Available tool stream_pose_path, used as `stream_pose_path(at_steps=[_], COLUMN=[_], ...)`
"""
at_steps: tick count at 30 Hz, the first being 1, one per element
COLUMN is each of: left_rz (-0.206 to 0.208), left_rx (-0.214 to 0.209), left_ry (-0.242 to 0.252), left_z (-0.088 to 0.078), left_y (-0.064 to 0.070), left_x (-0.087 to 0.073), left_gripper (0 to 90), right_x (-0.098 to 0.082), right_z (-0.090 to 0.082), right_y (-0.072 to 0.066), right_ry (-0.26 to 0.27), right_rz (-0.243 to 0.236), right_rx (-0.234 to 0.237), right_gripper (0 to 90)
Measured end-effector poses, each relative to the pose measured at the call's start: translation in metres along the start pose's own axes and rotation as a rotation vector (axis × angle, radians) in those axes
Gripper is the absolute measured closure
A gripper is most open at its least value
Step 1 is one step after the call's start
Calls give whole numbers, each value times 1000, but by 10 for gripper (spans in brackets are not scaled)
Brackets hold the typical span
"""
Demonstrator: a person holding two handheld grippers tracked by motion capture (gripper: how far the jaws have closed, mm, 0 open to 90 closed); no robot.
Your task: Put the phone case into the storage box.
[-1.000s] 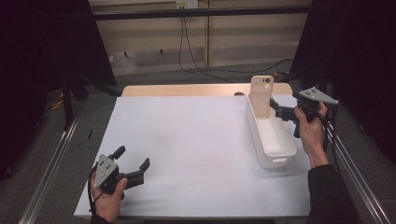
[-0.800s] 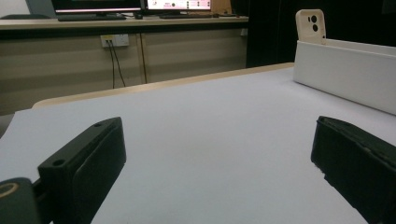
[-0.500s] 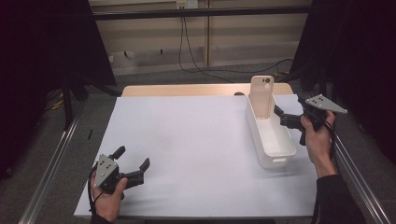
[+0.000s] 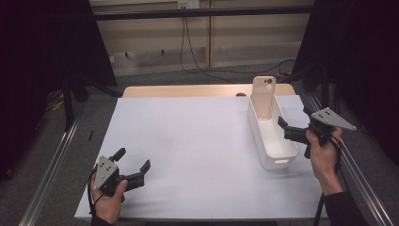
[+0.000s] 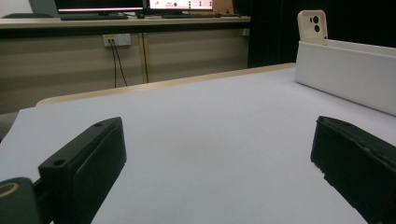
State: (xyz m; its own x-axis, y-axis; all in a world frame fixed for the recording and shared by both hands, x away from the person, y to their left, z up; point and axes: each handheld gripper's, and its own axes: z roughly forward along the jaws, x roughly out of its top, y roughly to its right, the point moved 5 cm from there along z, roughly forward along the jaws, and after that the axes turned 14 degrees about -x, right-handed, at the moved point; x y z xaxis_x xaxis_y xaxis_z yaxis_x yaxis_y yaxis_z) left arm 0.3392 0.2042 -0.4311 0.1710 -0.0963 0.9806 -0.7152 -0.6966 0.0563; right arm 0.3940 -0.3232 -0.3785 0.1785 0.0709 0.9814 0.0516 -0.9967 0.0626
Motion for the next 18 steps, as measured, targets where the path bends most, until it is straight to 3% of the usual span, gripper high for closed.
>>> stream_pose_path(at_steps=[18], left_rz=[-13], left_rx=[5], left_ry=[-9], left_z=[-3], left_y=[2], left_x=[-1], left_gripper=[34], right_x=[-15], right_z=[-50], right_y=[-2], right_ry=[24], right_rz=[39], right_rx=[-32], right_gripper=[3])
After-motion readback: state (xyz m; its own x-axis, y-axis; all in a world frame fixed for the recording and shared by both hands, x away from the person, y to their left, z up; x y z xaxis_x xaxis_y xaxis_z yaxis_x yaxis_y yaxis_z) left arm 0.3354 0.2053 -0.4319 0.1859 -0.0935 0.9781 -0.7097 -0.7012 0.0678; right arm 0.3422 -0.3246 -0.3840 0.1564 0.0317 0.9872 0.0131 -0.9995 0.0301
